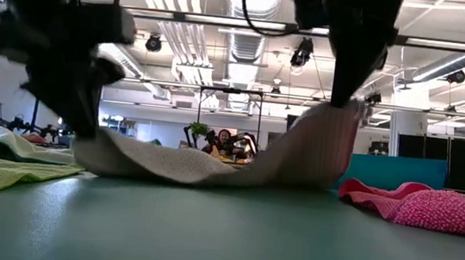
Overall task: Fold microfiber towels
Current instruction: Fold the gray microfiber cloth
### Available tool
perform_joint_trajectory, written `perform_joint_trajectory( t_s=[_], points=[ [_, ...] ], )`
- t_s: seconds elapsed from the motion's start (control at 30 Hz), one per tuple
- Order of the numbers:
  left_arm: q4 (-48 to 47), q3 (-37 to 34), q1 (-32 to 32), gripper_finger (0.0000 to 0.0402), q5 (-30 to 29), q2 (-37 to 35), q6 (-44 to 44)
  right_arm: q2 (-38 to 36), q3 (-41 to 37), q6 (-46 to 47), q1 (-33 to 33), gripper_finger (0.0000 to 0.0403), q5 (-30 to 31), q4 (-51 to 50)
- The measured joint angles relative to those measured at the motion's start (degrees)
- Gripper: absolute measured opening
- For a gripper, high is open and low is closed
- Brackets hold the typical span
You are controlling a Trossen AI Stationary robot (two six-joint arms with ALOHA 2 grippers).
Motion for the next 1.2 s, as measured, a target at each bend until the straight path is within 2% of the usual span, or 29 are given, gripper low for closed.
perform_joint_trajectory(
  t_s=[0.13,0.3,0.63,0.73,0.8,1.0,1.07,1.13,1.2],
  points=[
    [-8.2,5.5,0.0,0.0001,0.0,-4.1,7.3,0.0,5.7,0.0,1.4,0.0008,0.8,-5.4],
    [-19.7,13.7,0.0,0.0001,-0.1,-8.4,12.9,0.0,12.6,0.6,3.6,0.0008,5.0,-12.1],
    [-39.8,31.9,0.0,0.0,0.0,-12.6,17.9,0.0,26.9,1.9,8.6,0.0008,16.7,-20.4],
    [-46.4,37.0,0.0,0.0,0.0,-12.5,17.9,0.0,31.3,1.0,9.5,0.0008,16.7,-23.7],
    [-50.5,40.1,0.0,0.0,0.2,-12.5,17.9,0.0,34.2,-1.8,9.8,0.0008,13.5,-24.8],
    [-55.9,48.0,0.0,0.0,1.3,-12.1,21.7,-0.1,42.8,-3.5,10.3,0.0008,16.2,-30.4],
    [-56.3,50.4,0.0,0.0,1.2,-11.9,23.1,-0.1,45.3,-4.5,10.3,0.0008,19.3,-30.4],
    [-56.6,52.7,0.1,0.0,1.0,-11.4,25.0,-0.1,47.2,-4.5,10.7,0.0008,25.0,-30.7],
    [-56.9,54.8,0.1,0.0,0.3,-10.9,26.7,-0.1,49.1,-4.8,10.8,0.0008,26.6,-31.3]
  ],
)
